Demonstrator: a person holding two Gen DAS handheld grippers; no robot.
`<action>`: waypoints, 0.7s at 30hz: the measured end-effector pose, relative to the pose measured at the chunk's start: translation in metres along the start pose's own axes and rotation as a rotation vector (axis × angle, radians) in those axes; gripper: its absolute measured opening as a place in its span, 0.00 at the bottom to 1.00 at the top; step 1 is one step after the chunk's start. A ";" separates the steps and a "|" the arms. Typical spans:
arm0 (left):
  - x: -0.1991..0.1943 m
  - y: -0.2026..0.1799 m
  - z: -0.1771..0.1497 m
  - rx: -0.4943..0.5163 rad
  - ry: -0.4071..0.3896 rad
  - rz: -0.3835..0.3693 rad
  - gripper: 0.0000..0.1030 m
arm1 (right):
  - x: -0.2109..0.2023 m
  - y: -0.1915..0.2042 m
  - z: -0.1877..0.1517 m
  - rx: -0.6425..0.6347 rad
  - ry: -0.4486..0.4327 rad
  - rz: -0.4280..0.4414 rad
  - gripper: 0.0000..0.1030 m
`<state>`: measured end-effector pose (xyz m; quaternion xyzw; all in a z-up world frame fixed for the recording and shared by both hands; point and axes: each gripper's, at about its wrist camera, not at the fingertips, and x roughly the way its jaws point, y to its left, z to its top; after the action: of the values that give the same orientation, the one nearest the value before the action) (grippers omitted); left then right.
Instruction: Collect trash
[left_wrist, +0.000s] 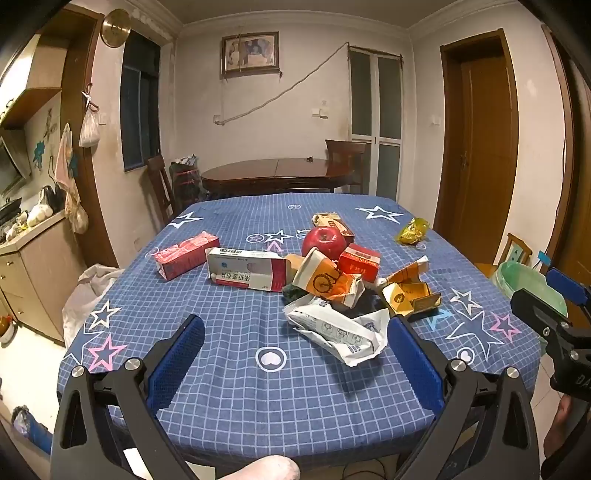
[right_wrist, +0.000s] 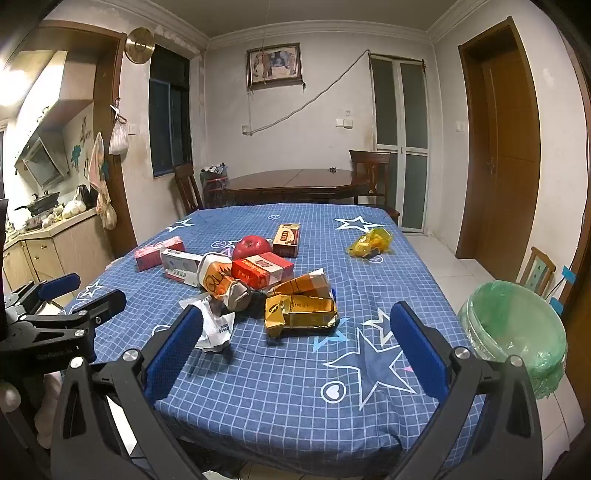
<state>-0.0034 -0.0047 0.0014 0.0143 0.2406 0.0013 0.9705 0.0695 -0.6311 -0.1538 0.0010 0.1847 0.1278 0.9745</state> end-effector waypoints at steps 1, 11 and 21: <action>0.001 0.000 -0.001 0.000 0.002 0.000 0.96 | 0.001 0.001 0.000 0.001 0.001 0.001 0.95; 0.009 0.004 -0.004 0.003 0.009 -0.001 0.96 | 0.001 0.000 -0.002 0.000 0.005 0.000 0.95; 0.009 0.004 -0.004 0.004 0.011 0.000 0.96 | 0.001 0.000 -0.002 -0.001 0.008 0.000 0.95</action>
<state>0.0023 -0.0005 -0.0065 0.0162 0.2460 0.0009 0.9691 0.0697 -0.6312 -0.1560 -0.0002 0.1884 0.1280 0.9737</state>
